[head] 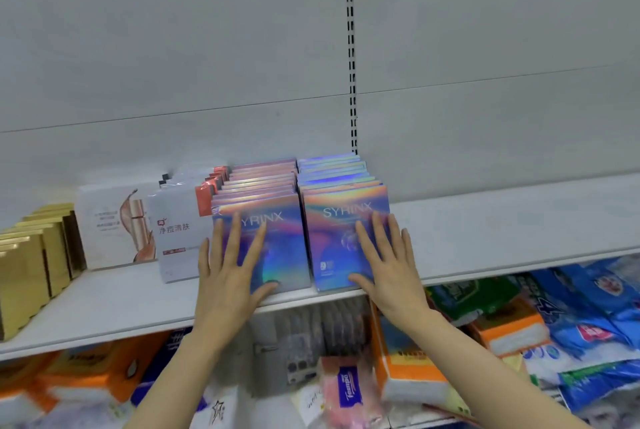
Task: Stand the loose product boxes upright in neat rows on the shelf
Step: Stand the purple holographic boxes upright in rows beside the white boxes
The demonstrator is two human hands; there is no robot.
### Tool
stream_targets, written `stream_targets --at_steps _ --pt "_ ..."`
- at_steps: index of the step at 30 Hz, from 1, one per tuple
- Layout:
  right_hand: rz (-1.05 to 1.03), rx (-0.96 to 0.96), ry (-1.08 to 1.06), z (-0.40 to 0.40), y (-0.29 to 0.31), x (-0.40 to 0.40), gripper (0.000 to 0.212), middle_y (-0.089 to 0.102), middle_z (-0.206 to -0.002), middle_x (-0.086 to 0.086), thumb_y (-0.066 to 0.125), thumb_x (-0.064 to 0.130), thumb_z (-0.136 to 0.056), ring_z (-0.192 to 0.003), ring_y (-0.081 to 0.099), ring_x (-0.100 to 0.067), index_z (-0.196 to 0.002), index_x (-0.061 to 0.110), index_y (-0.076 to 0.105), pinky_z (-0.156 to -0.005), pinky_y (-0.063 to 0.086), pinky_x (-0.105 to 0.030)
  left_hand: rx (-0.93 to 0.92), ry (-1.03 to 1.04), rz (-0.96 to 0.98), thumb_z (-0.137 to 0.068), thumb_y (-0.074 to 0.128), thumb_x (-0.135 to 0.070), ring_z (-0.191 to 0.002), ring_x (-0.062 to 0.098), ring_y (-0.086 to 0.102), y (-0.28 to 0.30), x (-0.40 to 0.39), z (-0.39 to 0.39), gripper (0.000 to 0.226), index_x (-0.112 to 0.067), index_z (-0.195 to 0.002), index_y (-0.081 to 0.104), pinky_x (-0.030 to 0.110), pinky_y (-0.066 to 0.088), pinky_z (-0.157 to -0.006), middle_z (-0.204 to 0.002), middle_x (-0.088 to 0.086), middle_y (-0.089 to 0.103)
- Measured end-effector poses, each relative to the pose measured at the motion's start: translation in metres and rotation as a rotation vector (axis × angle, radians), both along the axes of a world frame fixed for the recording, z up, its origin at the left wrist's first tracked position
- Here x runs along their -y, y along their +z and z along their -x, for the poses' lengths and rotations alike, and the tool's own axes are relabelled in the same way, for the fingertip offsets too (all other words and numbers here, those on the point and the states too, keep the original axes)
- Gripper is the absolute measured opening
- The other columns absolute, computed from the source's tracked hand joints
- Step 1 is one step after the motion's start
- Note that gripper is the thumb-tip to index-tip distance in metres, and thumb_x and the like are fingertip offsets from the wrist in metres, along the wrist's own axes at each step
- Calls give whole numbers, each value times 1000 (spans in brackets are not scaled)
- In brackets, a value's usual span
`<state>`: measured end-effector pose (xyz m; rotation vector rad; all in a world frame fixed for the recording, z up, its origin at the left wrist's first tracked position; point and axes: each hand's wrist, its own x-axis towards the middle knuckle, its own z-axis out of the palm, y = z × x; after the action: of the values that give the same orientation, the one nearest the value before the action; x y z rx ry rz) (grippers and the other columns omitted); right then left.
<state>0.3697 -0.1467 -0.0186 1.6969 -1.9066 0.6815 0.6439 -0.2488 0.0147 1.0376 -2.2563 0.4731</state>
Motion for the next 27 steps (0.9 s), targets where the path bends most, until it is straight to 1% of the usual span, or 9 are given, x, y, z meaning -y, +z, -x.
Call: stream_targets --at_steps 3,5,8,11,15,18,20,23,27 --pt "-48 -91 1 5 -4 10 83 4 -162 -16 29 65 -90 -148 2 -40 -156 18 8 -116 19 -49 69 29 -18 -82 32 -75 -151 41 -2 -5 17 -7 95 -25 -159 8 59 25 -115 -165 15 -3" --pt "-59 -97 -8 4 -4 14 83 9 -161 -19 29 64 -90 -147 5 -43 -155 14 13 -115 28 -48 93 44 -21 -81 28 -77 -151 42 -1 -4 23 -5 97 -23 -159 7 56 26 -115 -165 16 -2" --pt "-84 -46 -27 0 2 19 85 8 -161 -18 30 64 -89 -147 4 -42 -155 15 9 -108 38 -47 100 55 -5 -81 29 -78 -151 42 -2 -5 24 -3 98 -23 -159 6 53 21 -116 -165 17 -2" --pt "-88 33 -14 -7 9 19 90 4 -162 -13 45 62 -85 -148 1 -38 -155 18 10 -103 46 -45 80 33 -4 -81 45 -76 -150 42 -2 -5 22 -4 101 -21 -159 9 53 21 -116 -165 17 -3" --pt "-22 322 28 -9 14 14 117 -24 -160 -6 72 51 -77 -148 -13 -29 -154 23 -12 -113 25 -37 27 13 -64 -73 57 -71 -151 38 -5 -2 22 -3 109 -23 -159 9 47 18 -116 -165 15 -7" --pt "-76 472 74 -12 23 16 123 -34 -156 1 78 39 -77 -150 -7 -23 -151 29 -20 -110 32 -33 40 36 -117 -72 63 -71 -151 36 -10 2 24 -1 116 -24 -159 3 44 13 -117 -164 15 -13" --pt "-82 422 40 -15 23 17 124 -33 -156 -3 79 39 -76 -149 -8 -26 -151 26 -19 -117 26 -40 42 43 -105 -71 69 -68 -151 36 -10 4 20 0 119 -21 -159 4 44 13 -117 -164 16 -13" --pt "-35 167 -73 -14 23 14 126 -19 -159 -18 78 53 -71 -147 -13 -38 -155 15 -9 -120 3 -51 33 15 -29 -68 76 -64 -151 37 -7 4 13 -1 124 -16 -159 7 45 9 -123 -164 18 -8" --pt "-61 -98 -8 -4 35 21 121 -1 -161 -22 69 66 -69 -148 0 -40 -155 9 5 -116 9 -55 99 -1 10 -59 79 -68 -151 37 -7 14 27 -2 137 -16 -159 2 43 0 -123 -164 18 -8"
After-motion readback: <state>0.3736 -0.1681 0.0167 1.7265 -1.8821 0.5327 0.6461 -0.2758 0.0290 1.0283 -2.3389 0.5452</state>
